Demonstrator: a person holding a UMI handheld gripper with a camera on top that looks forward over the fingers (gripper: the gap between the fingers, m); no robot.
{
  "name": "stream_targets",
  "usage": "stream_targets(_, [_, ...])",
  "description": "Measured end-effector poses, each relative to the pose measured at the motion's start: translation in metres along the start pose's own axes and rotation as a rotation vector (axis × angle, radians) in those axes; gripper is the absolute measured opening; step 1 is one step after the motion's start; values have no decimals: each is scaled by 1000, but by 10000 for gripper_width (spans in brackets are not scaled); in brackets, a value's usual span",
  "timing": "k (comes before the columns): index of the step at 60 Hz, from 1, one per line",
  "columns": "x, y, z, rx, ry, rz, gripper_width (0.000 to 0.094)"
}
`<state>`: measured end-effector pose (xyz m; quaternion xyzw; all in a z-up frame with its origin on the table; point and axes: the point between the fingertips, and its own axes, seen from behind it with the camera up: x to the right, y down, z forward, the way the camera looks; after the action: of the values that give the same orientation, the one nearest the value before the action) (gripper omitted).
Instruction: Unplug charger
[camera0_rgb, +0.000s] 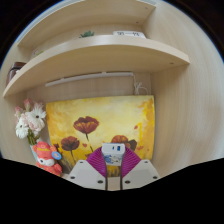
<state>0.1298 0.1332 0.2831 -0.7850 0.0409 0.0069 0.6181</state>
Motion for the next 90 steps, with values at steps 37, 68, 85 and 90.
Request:
stream_targets(37, [109, 293, -24, -546, 137, 58, 246])
stream_targets(68, [0, 126, -120, -250, 108, -17, 811])
stream_targets(85, [-112, 135, -212, -249, -10, -78, 818])
stream_targets(90, [-139, 154, -232, -285, -46, -76, 827])
